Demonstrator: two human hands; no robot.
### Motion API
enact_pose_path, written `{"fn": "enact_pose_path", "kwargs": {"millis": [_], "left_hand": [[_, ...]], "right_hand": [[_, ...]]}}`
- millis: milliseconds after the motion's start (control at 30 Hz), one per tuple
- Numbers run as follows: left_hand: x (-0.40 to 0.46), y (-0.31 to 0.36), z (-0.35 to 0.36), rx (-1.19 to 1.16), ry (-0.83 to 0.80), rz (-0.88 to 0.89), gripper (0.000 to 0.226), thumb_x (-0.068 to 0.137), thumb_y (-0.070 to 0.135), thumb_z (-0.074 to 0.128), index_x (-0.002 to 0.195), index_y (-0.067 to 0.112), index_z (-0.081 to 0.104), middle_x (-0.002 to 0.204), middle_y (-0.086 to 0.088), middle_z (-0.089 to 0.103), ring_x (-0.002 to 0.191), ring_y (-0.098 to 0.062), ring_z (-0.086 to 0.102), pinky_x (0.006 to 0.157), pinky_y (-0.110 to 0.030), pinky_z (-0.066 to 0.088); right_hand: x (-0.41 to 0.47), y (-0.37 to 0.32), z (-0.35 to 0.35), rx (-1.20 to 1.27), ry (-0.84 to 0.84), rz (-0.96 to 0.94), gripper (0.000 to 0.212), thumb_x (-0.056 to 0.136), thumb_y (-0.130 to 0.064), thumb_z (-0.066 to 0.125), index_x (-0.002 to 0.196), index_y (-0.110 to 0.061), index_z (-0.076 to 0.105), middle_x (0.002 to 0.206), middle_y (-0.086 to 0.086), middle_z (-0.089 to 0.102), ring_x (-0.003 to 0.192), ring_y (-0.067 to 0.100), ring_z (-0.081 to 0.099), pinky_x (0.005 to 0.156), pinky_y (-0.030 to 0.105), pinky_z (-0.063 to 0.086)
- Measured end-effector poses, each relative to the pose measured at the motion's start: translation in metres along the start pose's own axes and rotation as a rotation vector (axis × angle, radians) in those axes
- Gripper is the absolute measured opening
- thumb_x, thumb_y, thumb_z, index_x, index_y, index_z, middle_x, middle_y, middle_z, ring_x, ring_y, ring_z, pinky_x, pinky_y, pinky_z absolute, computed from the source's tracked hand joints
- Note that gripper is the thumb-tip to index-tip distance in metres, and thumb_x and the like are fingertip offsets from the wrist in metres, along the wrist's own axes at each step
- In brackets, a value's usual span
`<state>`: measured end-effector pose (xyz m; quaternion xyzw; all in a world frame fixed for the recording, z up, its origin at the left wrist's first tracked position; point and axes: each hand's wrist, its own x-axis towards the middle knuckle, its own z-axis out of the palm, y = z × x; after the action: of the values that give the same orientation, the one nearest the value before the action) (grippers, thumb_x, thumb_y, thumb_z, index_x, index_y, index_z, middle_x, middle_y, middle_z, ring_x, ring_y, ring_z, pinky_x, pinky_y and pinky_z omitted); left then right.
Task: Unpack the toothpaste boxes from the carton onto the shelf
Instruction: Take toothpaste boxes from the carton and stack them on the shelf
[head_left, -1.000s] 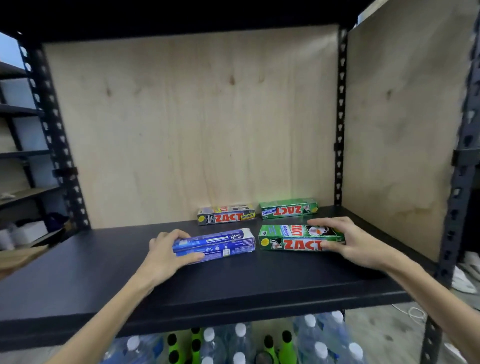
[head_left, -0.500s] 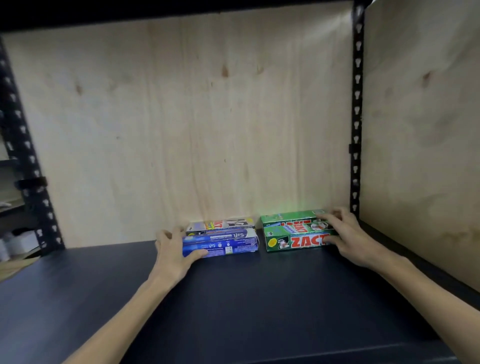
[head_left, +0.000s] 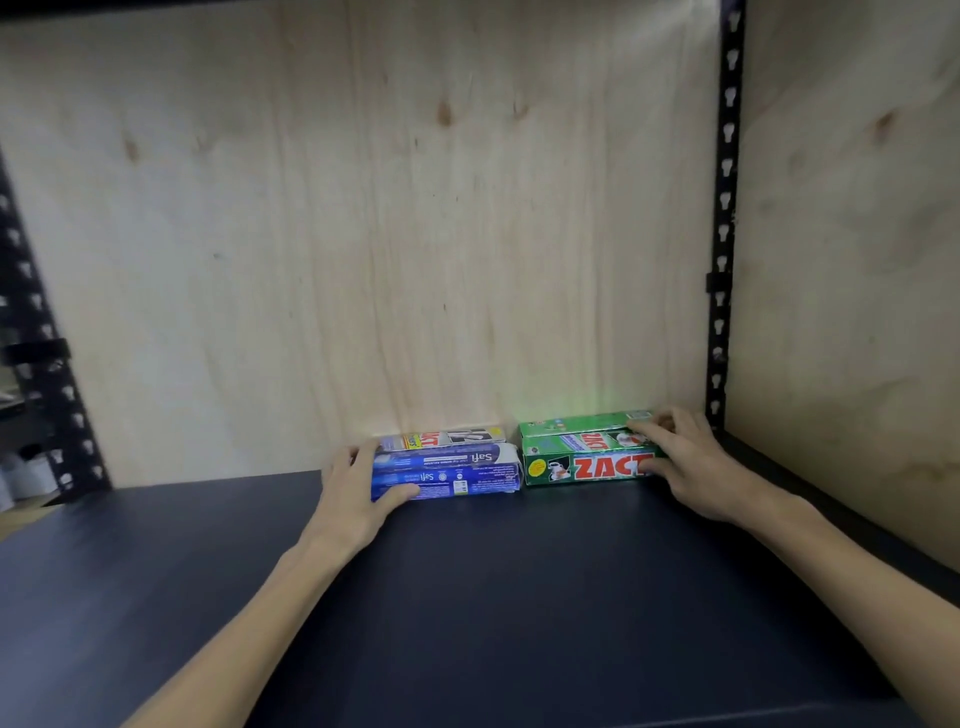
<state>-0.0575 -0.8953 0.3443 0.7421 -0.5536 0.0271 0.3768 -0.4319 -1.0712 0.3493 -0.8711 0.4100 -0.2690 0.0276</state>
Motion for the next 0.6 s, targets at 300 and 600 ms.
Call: {"fn": "enact_pose_path", "kwargs": {"millis": [300,600], "left_hand": [[-0.012,0.010,-0.004,0.015,0.003,-0.018,0.086,0.085,0.051,0.074,0.152,0.018,0.031,0.150,-0.003,0.033,0.140,-0.022,0.032,0.111,-0.037,0.036],[-0.058,0.030,-0.020,0.185,0.105,0.151,0.096,0.085,0.057,0.069,0.156,0.013,0.021,0.157,-0.007,0.024,0.145,-0.024,0.023,0.118,-0.037,0.025]], "right_hand": [[-0.016,-0.009,-0.003,-0.022,0.127,0.008,0.061,0.096,-0.033,0.064,0.150,-0.014,0.043,0.143,0.007,0.040,0.131,0.024,0.034,0.113,0.038,0.034],[-0.071,-0.055,-0.021,-0.003,0.234,0.008,0.075,0.092,-0.053,0.058,0.153,-0.013,0.037,0.135,0.007,0.043,0.124,0.022,0.036,0.110,0.037,0.036]]}}
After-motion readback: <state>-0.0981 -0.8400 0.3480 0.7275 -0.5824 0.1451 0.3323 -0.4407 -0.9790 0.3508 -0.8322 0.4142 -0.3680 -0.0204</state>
